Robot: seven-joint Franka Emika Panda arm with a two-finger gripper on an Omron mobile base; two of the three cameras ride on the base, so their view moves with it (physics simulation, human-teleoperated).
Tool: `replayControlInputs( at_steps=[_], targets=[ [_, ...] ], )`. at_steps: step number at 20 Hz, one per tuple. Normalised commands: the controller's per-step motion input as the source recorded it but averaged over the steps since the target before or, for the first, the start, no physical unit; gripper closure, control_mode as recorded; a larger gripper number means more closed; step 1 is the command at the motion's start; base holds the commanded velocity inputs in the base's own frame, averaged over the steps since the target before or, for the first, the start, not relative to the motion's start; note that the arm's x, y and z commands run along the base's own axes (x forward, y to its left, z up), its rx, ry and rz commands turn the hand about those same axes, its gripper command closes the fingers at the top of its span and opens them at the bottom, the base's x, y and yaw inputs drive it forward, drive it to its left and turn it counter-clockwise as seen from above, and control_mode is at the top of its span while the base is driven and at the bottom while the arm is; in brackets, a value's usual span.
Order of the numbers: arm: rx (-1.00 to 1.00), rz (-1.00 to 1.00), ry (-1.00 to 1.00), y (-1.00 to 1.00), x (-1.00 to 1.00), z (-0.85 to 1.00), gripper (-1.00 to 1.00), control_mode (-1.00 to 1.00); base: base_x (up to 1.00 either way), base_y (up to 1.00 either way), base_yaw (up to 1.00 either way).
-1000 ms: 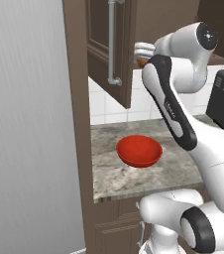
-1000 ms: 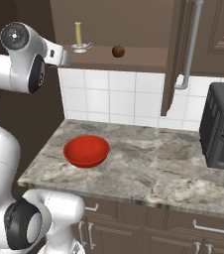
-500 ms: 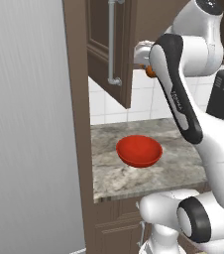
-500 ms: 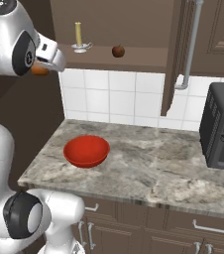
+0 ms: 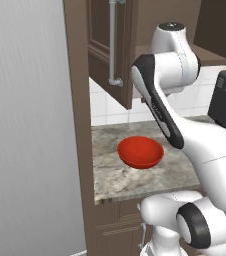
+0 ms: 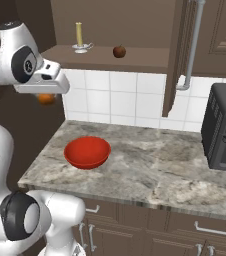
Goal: Open the cabinet. Pick the apple and tangerine from the cabinet and place them into the bowl. Then close the cabinet.
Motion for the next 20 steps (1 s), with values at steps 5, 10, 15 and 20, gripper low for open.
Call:
replayControlInputs(
  at_steps=[5, 10, 15, 20],
  targets=[
    [-0.03, 0.04, 0.24, -0.22, -0.11, -1.0, 1.0, -1.0, 0.0, 0.0, 0.0],
    [0.0, 0.04, 0.22, -0.32, -0.09, -1.0, 1.0, -1.0, 0.0, 0.0, 0.0],
    [0.0, 0.01, 0.13, -0.13, 0.18, -0.63, 1.0, -1.0, 0.0, 0.0, 0.0],
    [0.0, 0.0, 0.01, 0.0, 0.51, -0.26, 1.0, -1.0, 0.0, 0.0, 0.0]
  ],
)
